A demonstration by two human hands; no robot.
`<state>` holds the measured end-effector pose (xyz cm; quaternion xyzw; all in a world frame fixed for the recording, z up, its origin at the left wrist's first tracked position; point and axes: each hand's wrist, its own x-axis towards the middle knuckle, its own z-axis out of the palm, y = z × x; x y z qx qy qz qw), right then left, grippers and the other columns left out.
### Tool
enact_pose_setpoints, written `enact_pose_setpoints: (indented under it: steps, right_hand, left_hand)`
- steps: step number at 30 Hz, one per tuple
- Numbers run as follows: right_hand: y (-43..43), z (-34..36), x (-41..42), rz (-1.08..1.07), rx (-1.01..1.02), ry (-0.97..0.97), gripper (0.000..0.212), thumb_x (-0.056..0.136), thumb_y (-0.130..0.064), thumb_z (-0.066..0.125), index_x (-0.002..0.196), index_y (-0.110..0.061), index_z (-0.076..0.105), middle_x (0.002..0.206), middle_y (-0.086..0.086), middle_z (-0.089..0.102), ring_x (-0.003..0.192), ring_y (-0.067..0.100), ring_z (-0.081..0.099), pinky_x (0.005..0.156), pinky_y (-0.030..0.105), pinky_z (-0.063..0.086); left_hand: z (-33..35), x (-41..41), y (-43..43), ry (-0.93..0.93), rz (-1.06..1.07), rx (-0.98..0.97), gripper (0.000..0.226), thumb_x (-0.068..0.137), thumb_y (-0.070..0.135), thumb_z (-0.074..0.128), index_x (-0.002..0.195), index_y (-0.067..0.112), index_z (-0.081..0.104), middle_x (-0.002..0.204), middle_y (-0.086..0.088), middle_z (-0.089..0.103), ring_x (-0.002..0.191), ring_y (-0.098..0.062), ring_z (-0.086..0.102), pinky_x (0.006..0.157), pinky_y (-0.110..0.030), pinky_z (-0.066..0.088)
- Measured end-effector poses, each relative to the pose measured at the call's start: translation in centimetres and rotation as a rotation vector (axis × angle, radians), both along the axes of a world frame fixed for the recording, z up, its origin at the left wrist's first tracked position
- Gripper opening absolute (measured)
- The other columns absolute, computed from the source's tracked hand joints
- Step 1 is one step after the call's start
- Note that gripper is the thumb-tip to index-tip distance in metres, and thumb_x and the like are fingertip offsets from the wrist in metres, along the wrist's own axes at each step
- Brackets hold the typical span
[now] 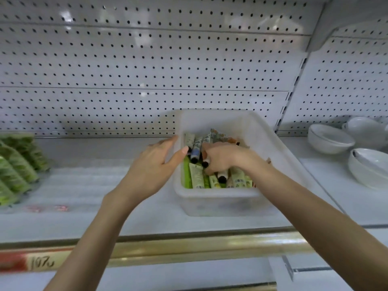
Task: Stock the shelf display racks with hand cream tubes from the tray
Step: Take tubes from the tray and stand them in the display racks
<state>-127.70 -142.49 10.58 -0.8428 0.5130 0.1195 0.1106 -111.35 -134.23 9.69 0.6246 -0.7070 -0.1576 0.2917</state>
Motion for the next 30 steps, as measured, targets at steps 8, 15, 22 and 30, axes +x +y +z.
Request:
enact_pose_setpoints:
  steps: [8, 15, 22, 30]
  right_hand:
    - [-0.3, 1.1, -0.9, -0.151, 0.312, -0.825, 0.038, 0.081, -0.017, 0.072, 0.111, -0.016, 0.049, 0.098, 0.004, 0.061, 0.088, 0.018, 0.065, 0.074, 0.029, 0.058]
    - [-0.3, 2.6, -1.4, -0.140, 0.223, -1.444, 0.013, 0.086, -0.004, 0.063, 0.092, -0.015, 0.057, 0.083, 0.006, 0.056, 0.076, 0.013, 0.063, 0.066, 0.028, 0.058]
    - [0.1, 3.0, -1.0, -0.089, 0.172, -1.702, 0.013, 0.086, -0.001, 0.060, 0.083, -0.013, 0.058, 0.062, -0.006, 0.063, 0.068, 0.007, 0.064, 0.057, 0.025, 0.055]
    - [0.4, 2.6, -0.5, -0.055, 0.133, -1.667, 0.011, 0.084, -0.003, 0.063, 0.083, -0.014, 0.060, 0.066, -0.007, 0.066, 0.076, 0.012, 0.066, 0.062, 0.028, 0.057]
  left_hand:
    - [0.4, 0.6, -0.7, 0.104, 0.010, -0.039, 0.048, 0.095, 0.041, 0.039, 0.139, 0.022, 0.041, 0.144, 0.008, 0.041, 0.133, -0.010, 0.035, 0.096, -0.017, 0.026]
    - [0.8, -1.1, -1.2, 0.339, -0.127, -0.046, 0.034, 0.096, 0.032, 0.044, 0.123, 0.016, 0.057, 0.122, 0.006, 0.061, 0.113, -0.002, 0.053, 0.096, -0.019, 0.037]
    - [1.2, -2.3, -1.8, 0.499, -0.146, -0.087, 0.019, 0.087, 0.022, 0.062, 0.103, 0.013, 0.063, 0.092, 0.007, 0.067, 0.073, 0.006, 0.061, 0.065, -0.008, 0.045]
    - [0.7, -2.0, -2.0, 0.468, -0.084, -0.102, 0.021, 0.079, 0.030, 0.070, 0.096, 0.020, 0.063, 0.089, 0.012, 0.067, 0.076, 0.001, 0.061, 0.066, -0.010, 0.047]
